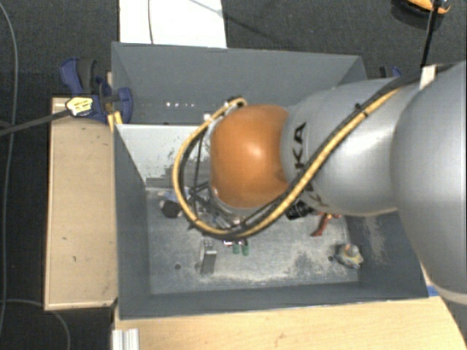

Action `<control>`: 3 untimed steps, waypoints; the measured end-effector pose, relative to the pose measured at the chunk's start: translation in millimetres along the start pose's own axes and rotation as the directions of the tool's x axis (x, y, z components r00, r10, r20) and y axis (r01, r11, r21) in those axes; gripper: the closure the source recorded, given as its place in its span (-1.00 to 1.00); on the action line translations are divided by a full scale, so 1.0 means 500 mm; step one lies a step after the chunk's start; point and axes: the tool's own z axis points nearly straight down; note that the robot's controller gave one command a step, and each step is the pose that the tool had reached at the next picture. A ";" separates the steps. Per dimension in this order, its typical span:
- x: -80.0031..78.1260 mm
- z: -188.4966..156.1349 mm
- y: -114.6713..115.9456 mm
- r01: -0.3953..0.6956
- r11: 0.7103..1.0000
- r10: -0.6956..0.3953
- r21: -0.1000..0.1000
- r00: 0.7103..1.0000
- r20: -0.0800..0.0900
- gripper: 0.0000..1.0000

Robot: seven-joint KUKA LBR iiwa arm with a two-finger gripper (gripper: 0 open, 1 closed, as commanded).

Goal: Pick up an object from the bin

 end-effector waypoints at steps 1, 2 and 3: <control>-0.005 -0.009 -0.002 -0.005 1.000 0.005 -0.002 1.000 0.008 -1.00; -0.132 0.015 0.021 0.007 1.000 -0.007 -0.002 1.000 0.006 -1.00; -0.167 0.075 -0.103 0.034 0.999 -0.033 -0.002 0.999 0.009 -1.00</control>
Offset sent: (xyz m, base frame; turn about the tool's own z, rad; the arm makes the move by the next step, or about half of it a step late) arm 0.0868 0.0141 -0.0148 -0.0107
